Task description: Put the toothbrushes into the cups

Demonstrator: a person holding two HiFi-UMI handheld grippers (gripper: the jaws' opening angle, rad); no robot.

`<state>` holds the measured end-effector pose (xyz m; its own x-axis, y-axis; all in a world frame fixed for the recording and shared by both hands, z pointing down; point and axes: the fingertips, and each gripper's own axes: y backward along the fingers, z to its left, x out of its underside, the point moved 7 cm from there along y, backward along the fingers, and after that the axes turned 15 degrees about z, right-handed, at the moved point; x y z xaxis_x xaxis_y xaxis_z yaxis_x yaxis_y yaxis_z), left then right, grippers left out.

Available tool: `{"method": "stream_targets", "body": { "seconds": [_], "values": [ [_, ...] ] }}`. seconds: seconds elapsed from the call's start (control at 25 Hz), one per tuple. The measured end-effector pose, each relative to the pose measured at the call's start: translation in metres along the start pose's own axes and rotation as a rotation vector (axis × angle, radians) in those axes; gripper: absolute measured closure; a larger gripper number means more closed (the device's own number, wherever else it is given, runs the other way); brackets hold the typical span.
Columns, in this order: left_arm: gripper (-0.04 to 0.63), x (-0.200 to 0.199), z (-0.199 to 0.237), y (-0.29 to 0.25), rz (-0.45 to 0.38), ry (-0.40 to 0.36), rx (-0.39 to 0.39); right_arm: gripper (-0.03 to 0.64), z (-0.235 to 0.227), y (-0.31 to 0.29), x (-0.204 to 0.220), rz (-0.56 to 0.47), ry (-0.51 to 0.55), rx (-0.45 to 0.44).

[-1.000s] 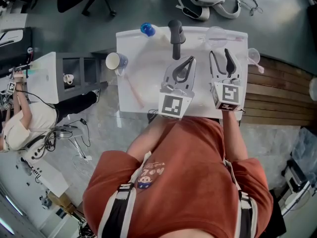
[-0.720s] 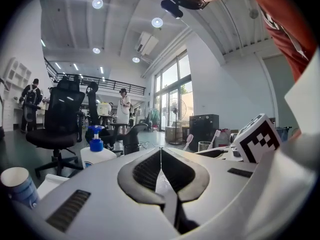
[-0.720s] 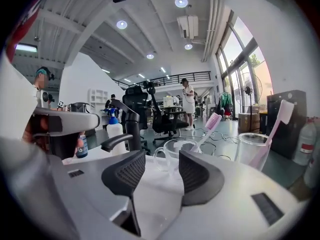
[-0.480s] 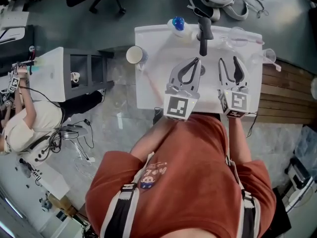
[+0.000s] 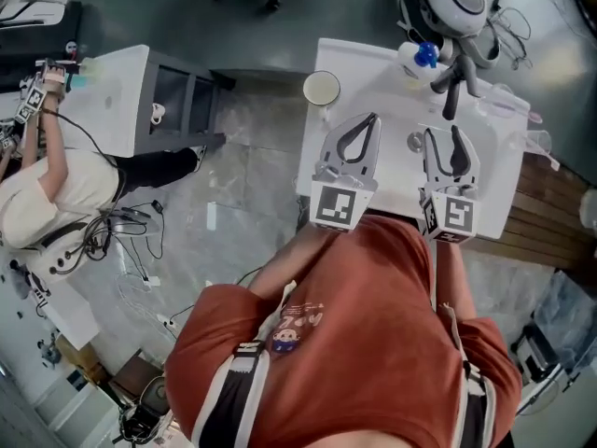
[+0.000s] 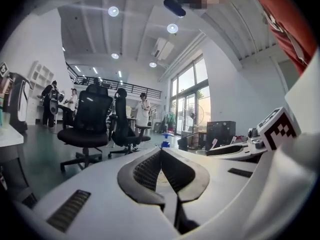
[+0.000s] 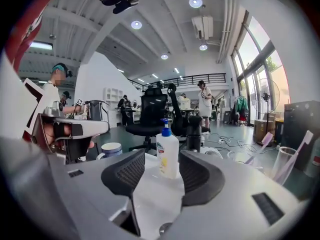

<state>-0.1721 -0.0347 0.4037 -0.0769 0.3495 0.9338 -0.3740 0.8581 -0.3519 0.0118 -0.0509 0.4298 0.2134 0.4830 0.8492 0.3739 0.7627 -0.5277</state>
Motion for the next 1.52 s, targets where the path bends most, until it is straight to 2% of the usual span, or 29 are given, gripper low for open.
{"method": "stream_targets", "body": {
  "seconds": [0.12,0.32,0.72,1.04,1.28,1.52],
  "values": [
    [0.575,0.009,0.029,0.016,0.010,0.008,-0.054,0.393,0.023,-0.011,-0.005,-0.020,0.015,-0.012],
    [0.575,0.014,0.070,0.047,-0.017,0.052,-0.128,0.393,0.068,-0.031,-0.012,0.004,0.048,-0.091],
    [0.575,0.038,0.140,0.091,-0.019,0.031,-0.250,0.393,0.158,-0.065,-0.004,0.083,0.100,-0.242],
    [0.575,0.059,0.166,0.108,-0.004,0.011,-0.290,0.393,0.194,-0.084,0.014,0.236,0.131,-0.329],
    [0.575,0.071,0.177,0.115,0.006,0.025,-0.316,0.399,0.213,-0.099,0.035,0.437,0.187,-0.358],
    [0.575,0.089,0.189,0.122,0.016,0.063,-0.339,0.431,0.227,-0.114,0.051,0.619,0.182,-0.362]
  ]
}}
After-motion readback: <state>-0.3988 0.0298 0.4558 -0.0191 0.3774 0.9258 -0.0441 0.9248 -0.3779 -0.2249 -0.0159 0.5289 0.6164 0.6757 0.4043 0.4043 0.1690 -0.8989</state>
